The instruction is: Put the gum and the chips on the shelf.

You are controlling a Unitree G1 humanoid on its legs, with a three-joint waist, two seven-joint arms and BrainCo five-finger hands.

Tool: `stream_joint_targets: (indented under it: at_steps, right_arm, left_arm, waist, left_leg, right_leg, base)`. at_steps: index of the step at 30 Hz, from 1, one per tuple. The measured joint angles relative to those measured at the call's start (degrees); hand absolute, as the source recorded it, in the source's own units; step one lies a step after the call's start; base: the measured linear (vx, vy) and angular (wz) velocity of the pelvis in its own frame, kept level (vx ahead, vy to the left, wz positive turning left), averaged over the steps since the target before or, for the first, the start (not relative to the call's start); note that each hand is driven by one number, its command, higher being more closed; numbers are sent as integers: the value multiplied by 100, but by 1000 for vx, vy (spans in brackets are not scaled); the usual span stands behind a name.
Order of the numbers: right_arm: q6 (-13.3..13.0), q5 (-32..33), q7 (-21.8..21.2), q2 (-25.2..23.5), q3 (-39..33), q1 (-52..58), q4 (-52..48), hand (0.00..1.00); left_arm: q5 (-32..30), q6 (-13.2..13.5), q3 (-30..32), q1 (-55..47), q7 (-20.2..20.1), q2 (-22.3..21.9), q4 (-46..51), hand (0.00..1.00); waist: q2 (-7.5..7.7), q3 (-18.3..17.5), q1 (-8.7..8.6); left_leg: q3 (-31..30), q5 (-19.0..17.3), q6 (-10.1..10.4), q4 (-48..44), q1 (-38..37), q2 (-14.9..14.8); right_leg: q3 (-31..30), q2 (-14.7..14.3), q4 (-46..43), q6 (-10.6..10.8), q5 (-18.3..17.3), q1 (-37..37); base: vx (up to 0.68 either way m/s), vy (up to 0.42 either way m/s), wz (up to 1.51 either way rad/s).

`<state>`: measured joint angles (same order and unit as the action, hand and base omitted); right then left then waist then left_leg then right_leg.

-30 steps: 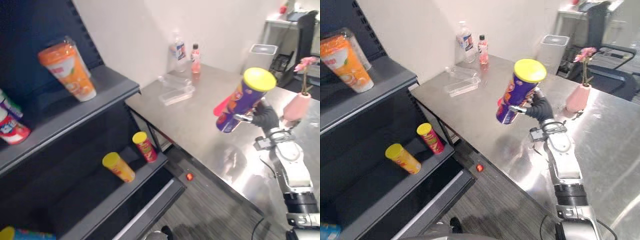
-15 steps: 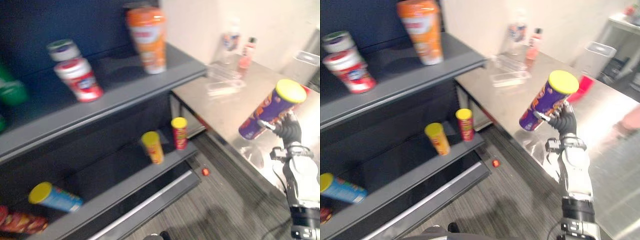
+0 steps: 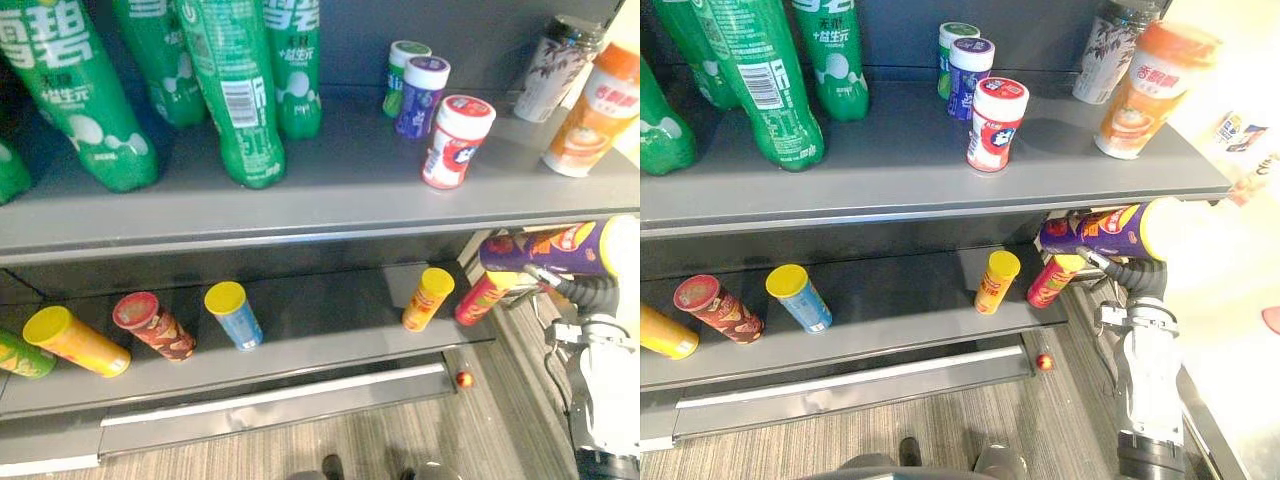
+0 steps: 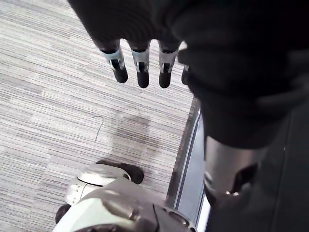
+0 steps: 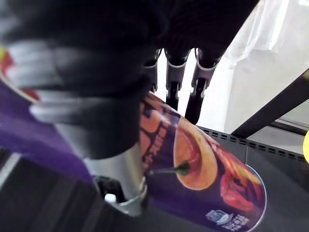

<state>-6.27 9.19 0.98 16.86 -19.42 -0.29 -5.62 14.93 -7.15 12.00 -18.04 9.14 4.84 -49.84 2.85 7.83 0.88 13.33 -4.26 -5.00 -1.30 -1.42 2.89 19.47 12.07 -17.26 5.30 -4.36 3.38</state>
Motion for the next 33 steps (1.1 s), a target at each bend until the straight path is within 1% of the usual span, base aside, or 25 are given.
stream_joint_targets:
  at_steps: [1,2,3,5,6,7,9,10,13,15,17,19,21,23,25,27,29,31,33]
  right_arm:
    - [-4,17,-35,2,-1,0,20,100]
    - [-26,24,-108,3,18,-1,62,100]
    - [-38,23,-164,3,60,-3,90,100]
    - [-39,22,-222,6,153,-20,94,100]
    - [-39,22,-289,7,214,-55,94,100]
    - [-39,23,-363,8,326,-101,93,100]
    - [-39,22,-430,7,474,-126,91,100]
    - [-39,19,-512,-2,541,-146,57,100]
    - [-48,18,-546,-5,646,-144,-223,100]
    - [-122,11,-659,-11,648,-131,-448,100]
    - [-171,-3,-785,-11,658,-102,-616,100]
    - [-197,-26,-869,-11,738,-46,-765,100]
    - [-197,-27,-1010,-11,872,-45,-779,100]
    - [-196,-32,-1033,-12,978,-44,-838,100]
    - [-193,-32,-1047,-12,1042,26,-976,100]
    - [-172,-37,-1140,-11,1094,101,-1270,100]
    - [-121,-37,-1208,-11,1142,214,-1462,100]
    - [-111,-37,-1260,-1,1209,281,-1679,100]
    - [-124,-34,-1262,3,1290,263,-1893,100]
  left_arm:
    - [0,-7,-2,1,1,0,21,0]
    - [1,-30,-2,2,14,0,57,0]
    - [5,-38,1,1,49,0,71,0]
    - [9,-23,11,-3,88,-9,77,0]
    - [1,9,15,-3,115,-26,84,0]
    - [-20,50,16,-22,151,-57,84,0]
    - [-28,83,45,-85,174,-74,84,0]
    - [-27,90,112,-125,173,-75,85,0]
    - [-28,101,151,-199,171,-91,83,0]
    - [-30,210,142,-244,167,-99,72,0]
    - [-43,272,135,-248,164,-115,64,0]
    - [-44,302,119,-247,147,-123,63,0]
    - [-45,325,67,-243,141,-124,62,0]
    - [-75,350,64,-231,132,-121,41,0]
    - [-251,432,35,-217,119,-123,-10,0]
    - [-512,465,29,-178,108,-121,-22,0]
    - [-736,512,12,-130,67,-119,-44,0]
    - [-911,536,-70,-57,35,-115,-48,0]
    - [-956,553,-118,77,6,-99,-45,0]
  waist:
    - [2,0,-7]
    - [13,-7,3]
    - [27,-15,21]
    - [35,-41,58]
    - [32,-53,80]
    - [0,-73,88]
    - [-19,-86,100]
    - [-14,-86,95]
    - [-22,-93,87]
    - [-33,-101,77]
    - [-55,-113,71]
    - [-92,-137,68]
    - [-127,-161,46]
    - [-139,-168,7]
    - [-152,-174,-38]
    - [-184,-162,-149]
    - [-211,-148,-223]
    - [-274,-90,-245]
    - [-321,-15,-248]
  left_leg:
    - [-23,2,3,-12,-11,-3]
    - [-54,4,10,-17,-39,1]
    - [-94,12,30,-14,-75,22]
    - [-129,64,118,30,-89,44]
    - [-130,114,188,92,-86,26]
    - [-145,238,297,267,-104,-32]
    - [-143,384,351,507,-198,-121]
    - [-106,395,365,567,-190,-193]
    - [62,407,384,611,-178,-318]
    - [159,420,415,612,-174,-386]
    - [160,413,437,594,-167,-402]
    - [162,371,512,494,-116,-416]
    - [162,359,519,489,-111,-419]
    - [160,379,493,508,-107,-423]
    - [141,413,482,533,-107,-418]
    - [69,507,490,715,-141,-391]
    - [35,507,491,715,-147,-375]
    - [23,508,490,715,-140,-354]
    - [29,528,504,715,-14,-331]
  right_leg:
    - [0,-42,237,5,25,-99]
    - [0,-123,702,36,64,-318]
    - [-2,-185,1076,57,199,-534]
    - [21,-227,1393,61,268,-708]
    - [21,-265,1473,63,267,-716]
    - [52,-349,1518,63,268,-691]
    - [69,-452,1527,-4,225,-684]
    - [69,-516,1560,-46,195,-683]
    - [60,-616,1650,-58,168,-678]
    - [35,-685,1705,-90,223,-681]
    - [7,-710,1712,-127,247,-676]
    - [-43,-724,1711,-155,264,-673]
    - [-52,-732,1710,-170,273,-665]
    - [-47,-734,1712,-175,272,-661]
    - [-41,-733,1710,-185,265,-660]
    - [16,-717,1699,-183,264,-651]
    - [45,-689,1653,-181,263,-652]
    - [34,-632,1486,-173,258,-563]
    - [19,-575,1296,-156,246,-353]
  base:
    - [47,-41,19]
    - [14,-81,17]
    - [-1,-96,17]
    - [-25,-102,9]
    - [-84,-183,5]
    - [-97,-185,4]
    - [-110,-165,0]
    - [-116,-141,-7]
    - [-65,-103,-9]
    - [-6,-72,-10]
    - [31,-37,-8]
    - [67,-14,-4]
    - [70,-1,-1]
    - [71,1,5]
    - [58,2,9]
    - [30,8,15]
    - [3,26,12]
    - [-37,69,3]
    - [-70,72,-2]
